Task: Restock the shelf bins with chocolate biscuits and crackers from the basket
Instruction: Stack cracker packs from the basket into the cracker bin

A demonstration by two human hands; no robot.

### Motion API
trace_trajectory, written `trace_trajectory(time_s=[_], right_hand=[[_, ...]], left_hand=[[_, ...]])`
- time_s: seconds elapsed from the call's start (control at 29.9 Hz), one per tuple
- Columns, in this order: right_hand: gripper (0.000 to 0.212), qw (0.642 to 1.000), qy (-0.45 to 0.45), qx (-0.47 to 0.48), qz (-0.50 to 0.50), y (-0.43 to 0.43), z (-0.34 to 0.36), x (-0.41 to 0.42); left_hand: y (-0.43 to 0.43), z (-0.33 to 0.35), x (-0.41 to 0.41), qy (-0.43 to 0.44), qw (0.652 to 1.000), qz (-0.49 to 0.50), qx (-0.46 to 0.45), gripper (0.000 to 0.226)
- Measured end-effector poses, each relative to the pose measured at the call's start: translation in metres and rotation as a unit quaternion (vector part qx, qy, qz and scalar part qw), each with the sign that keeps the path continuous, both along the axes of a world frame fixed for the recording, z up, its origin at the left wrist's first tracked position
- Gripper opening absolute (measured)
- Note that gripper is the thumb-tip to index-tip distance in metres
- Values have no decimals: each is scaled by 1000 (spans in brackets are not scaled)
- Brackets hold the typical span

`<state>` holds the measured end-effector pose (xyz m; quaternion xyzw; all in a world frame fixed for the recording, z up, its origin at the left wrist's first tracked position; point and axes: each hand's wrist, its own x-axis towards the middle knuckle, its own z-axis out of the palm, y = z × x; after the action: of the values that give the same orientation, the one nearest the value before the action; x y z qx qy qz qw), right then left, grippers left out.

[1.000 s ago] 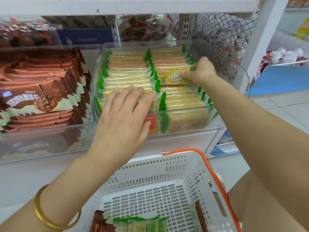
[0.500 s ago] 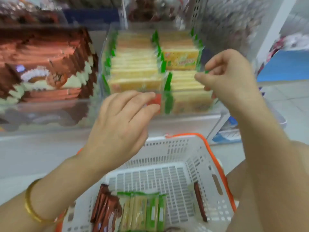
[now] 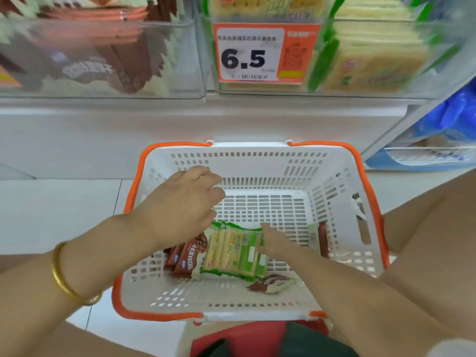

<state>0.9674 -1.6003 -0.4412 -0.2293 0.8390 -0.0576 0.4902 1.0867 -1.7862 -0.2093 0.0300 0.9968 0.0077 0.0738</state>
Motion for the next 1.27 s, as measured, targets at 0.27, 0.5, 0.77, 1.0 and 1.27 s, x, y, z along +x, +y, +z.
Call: trace_trajectory(time_s=[0.27,0.5,0.77,1.0,1.27], right_hand=[[25,997,59,48,20,-11,9,-7],[24,963,-18,-96,-252,-20,99,-51],[12,852,-204,-309,-370,1,249,-70],[39,843,-32,-484,-232,40,343,-74],[14,689,196,-616,-328,35,409,-151]], left_hand=[[8,-3,-14,-60,998,34,14,42],[28,-3,-26,-125,991,34,41,45],[56,30,-49,2,992,53,111,38],[47,125,-83,90,905,133,393,18],[50,177,-118,366,889,97,257,39]])
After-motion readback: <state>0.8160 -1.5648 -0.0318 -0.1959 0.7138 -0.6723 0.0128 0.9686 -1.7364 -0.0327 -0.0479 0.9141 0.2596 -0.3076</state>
